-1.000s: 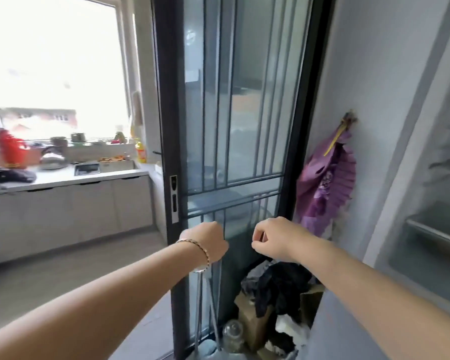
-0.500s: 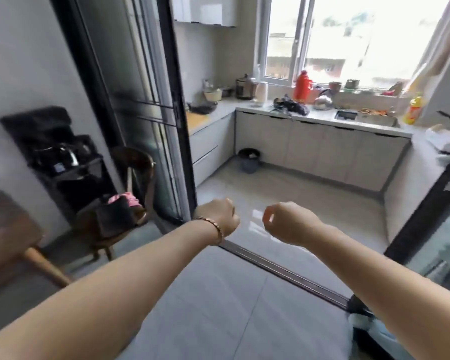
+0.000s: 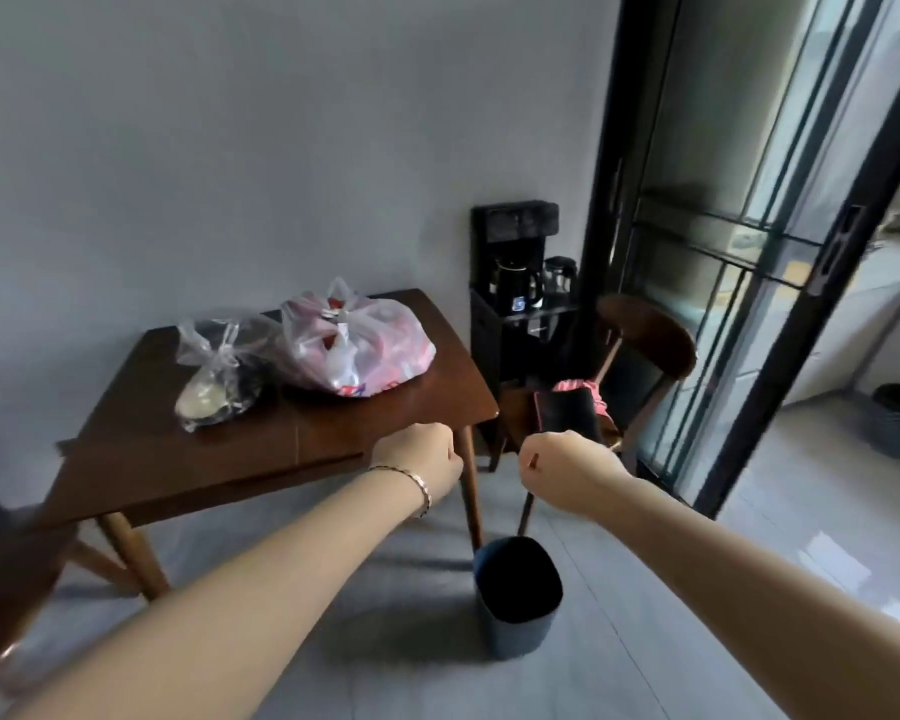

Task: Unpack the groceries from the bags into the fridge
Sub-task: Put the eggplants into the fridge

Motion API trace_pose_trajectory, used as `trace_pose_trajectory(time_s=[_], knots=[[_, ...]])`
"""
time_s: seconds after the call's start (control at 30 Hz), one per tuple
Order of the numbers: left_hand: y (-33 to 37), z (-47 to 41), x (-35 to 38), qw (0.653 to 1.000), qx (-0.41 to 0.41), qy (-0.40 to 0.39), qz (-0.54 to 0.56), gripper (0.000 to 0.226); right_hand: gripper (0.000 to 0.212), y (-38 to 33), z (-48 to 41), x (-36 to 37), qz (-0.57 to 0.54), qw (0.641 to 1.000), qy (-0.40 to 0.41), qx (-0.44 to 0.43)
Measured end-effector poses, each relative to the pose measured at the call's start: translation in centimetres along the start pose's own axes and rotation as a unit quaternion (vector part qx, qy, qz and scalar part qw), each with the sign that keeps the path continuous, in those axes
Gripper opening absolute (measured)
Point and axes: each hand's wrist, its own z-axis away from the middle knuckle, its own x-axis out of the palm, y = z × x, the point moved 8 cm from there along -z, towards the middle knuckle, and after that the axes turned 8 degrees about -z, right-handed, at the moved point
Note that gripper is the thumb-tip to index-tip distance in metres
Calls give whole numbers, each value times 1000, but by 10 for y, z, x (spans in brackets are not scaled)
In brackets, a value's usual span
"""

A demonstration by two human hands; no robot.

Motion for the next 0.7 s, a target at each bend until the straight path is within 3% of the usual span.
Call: trace_pose_trajectory(time_s=[0.27,0.7], knots=[[-220,-57,-9,993,-119,6,17,22,24,-152,-159,52,-25,998,-12,-51],[-436,-220,24,960,-270,-1,69,23,24,-295,-436,126,27,975,-102,-195]])
